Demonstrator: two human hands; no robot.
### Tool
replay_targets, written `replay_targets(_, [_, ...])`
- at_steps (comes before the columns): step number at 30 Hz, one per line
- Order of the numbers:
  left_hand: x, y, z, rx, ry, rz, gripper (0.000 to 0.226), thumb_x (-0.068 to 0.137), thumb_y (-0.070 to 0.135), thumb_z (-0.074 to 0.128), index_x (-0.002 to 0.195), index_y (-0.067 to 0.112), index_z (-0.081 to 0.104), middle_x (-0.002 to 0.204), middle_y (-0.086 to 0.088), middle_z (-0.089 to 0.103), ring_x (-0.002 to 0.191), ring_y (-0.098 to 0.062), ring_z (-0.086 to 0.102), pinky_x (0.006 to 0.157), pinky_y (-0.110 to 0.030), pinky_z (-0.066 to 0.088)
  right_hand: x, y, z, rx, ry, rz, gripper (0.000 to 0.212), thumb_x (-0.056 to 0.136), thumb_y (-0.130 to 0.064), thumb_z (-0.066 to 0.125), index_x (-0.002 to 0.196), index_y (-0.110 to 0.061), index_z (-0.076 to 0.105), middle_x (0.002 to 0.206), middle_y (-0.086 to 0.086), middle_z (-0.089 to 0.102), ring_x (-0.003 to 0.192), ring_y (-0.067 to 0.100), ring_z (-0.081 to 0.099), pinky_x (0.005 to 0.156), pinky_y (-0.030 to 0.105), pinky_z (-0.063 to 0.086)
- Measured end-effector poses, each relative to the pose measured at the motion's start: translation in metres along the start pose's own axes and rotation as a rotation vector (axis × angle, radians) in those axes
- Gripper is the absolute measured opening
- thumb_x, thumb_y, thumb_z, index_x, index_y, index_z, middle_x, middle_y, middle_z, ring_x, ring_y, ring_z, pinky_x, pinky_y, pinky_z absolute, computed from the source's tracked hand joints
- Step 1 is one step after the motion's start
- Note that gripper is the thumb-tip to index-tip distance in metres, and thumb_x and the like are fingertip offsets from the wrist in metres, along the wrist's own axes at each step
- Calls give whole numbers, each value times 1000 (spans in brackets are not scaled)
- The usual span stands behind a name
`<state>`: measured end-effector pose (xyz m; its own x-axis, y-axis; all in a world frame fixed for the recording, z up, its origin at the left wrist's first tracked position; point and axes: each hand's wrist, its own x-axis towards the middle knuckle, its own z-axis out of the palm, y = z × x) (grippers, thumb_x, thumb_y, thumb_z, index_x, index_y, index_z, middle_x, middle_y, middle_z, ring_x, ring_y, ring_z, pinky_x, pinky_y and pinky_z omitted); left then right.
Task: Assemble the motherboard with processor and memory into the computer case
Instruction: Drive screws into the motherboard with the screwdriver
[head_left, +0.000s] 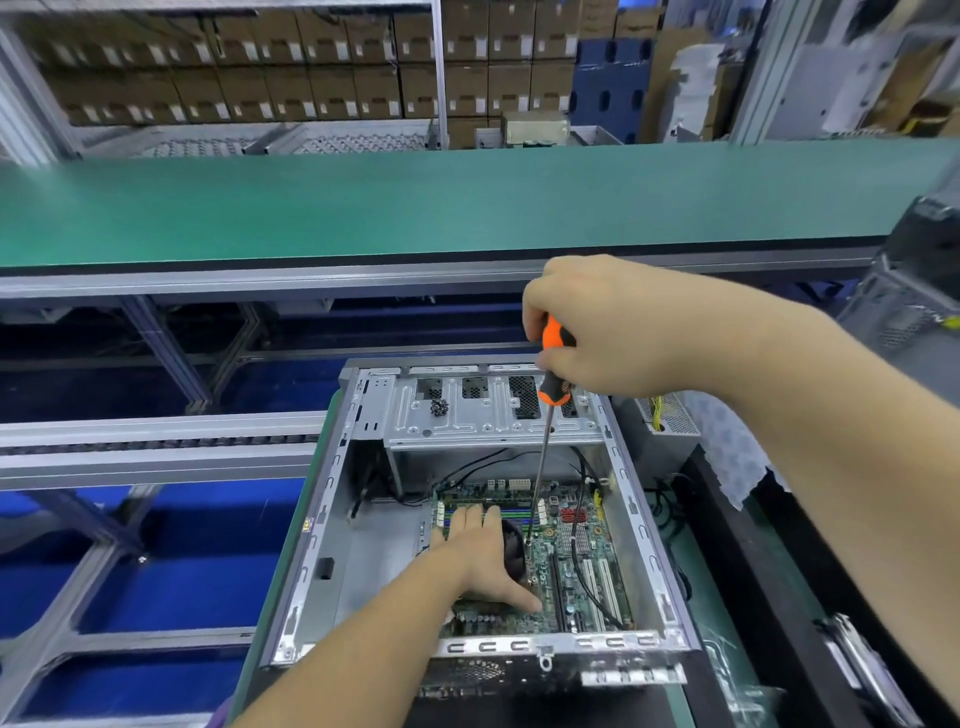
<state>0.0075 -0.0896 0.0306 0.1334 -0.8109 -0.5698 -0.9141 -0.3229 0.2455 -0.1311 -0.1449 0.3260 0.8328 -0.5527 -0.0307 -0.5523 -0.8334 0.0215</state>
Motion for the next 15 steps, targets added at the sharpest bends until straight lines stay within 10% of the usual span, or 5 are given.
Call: replay_targets(15, [13,33,24,403,-29,-174,133,76,72,65,152,10,-24,161,-23,-15,149,-46,-7,116,-62,9,-1,-4,-3,88,-98,-46,28,95,-9,55,119,-21,48,106,-2,48,85,18,56,72,36,48])
